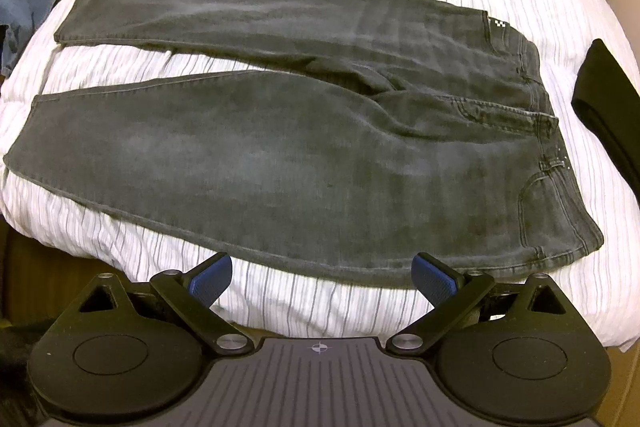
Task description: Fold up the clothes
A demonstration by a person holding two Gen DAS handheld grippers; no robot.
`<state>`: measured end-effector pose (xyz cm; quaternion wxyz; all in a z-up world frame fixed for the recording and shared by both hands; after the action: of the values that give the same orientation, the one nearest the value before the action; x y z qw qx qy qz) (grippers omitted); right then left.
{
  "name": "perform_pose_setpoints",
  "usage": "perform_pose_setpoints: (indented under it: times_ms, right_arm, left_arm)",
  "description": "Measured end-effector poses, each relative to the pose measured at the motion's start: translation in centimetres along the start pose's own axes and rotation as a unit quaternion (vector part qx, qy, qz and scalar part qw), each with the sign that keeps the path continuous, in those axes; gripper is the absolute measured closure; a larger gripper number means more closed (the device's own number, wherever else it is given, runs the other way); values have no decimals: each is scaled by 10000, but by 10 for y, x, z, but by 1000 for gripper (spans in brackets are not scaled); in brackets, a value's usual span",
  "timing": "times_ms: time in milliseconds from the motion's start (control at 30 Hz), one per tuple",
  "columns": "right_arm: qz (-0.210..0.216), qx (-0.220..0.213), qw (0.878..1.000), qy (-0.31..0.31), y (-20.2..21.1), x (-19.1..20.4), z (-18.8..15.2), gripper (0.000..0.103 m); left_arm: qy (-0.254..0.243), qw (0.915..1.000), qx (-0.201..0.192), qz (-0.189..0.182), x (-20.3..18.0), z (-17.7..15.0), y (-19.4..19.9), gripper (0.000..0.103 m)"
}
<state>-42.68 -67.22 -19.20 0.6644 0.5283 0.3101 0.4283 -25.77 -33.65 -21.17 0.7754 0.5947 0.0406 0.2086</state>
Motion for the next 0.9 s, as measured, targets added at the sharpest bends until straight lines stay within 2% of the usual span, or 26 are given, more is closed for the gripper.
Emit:
perform_pose_setpoints:
  times_ms: [233,300,400,467,567,700,833,900]
  right_arm:
    - [96,4,9997,220,-8,-2,8,4]
    - [130,-24,9994,333,-11,-2,9,4]
    - [140,-194,9979,607,-14,-5,8,4]
    - [141,-458,9950,872,-14,-7,7,4]
    - [12,-913,9853,1446,-14,-11,2,5]
    - [-371,-1206,9731,1929,-23,-19,-6,5]
    - [-474,-1225,9711,1995,-34,-25,-12,5]
    - [-532,-1119,9686,2156,-40,-25,-18,15]
  left_arm:
    - [835,9965,-22,-60,8,-1,5,15]
    - [912,9958,-31,7,5,-1,6,15]
    - [768,9969,-36,136,-2,-4,6,15]
    - [384,9987,-79,329,-9,-6,3,15]
    - [-634,9950,-170,752,-22,-11,-11,17]
    - [-2030,9746,-188,925,-43,-22,-45,35]
    - [-2818,9545,-133,971,-52,-31,-88,41]
    - [-3192,9421,-93,1020,-54,-35,-107,47]
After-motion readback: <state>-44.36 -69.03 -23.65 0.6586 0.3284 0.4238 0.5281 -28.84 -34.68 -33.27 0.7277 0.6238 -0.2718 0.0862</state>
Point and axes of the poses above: each gripper's, at about its wrist camera, not at the fingertips, and y roughly against the way its jaws point, x to its left, z to its top, the point moved 6 cm from there along -y, roughly the way its jaws point, and after that the axes turned 12 degrees about -y, right-handed, at the moved point
